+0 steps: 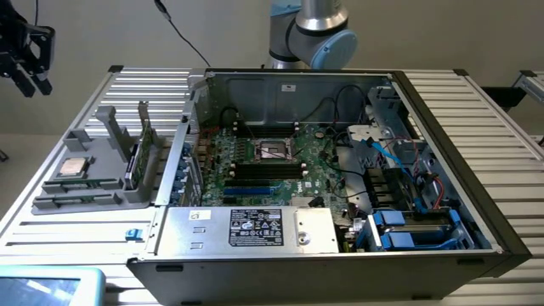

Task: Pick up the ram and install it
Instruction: 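Reach for the ram, then pick up the ram and move it above insertion slot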

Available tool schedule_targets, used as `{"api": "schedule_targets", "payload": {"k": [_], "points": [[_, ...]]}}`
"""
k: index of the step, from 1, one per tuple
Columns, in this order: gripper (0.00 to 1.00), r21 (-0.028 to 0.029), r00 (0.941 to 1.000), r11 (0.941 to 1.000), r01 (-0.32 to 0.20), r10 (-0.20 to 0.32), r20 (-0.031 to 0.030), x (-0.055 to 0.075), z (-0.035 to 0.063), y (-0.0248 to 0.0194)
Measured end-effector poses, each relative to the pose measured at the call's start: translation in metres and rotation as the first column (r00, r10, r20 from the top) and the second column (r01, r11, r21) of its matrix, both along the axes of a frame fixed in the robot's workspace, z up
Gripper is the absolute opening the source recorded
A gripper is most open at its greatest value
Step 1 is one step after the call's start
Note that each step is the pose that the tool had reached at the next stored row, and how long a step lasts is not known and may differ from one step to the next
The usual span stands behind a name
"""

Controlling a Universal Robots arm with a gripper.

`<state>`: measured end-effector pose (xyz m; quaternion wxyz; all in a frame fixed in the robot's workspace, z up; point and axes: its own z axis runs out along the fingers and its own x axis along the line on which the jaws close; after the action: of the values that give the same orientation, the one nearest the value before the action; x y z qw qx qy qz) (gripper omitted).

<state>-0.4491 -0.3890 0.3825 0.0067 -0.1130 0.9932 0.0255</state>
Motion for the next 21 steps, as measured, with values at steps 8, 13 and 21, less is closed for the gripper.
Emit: {"api": "schedule_targets", "payload": {"k": [8, 13, 21], "points": [[0.30, 0.0000, 0.9894, 0.9894, -0.146, 0.146, -0.0001, 0.0000, 0.0000, 0.0000], [0.30, 0.0000, 0.9720, 0.9720, -0.235, 0.235, 0.0000, 0.0000, 0.0000, 0.0000], [0.30, 0.0001, 0.9277, 0.9277, -0.373, 0.373, 0.0000, 0.0000, -0.0005, 0.0000]]}}
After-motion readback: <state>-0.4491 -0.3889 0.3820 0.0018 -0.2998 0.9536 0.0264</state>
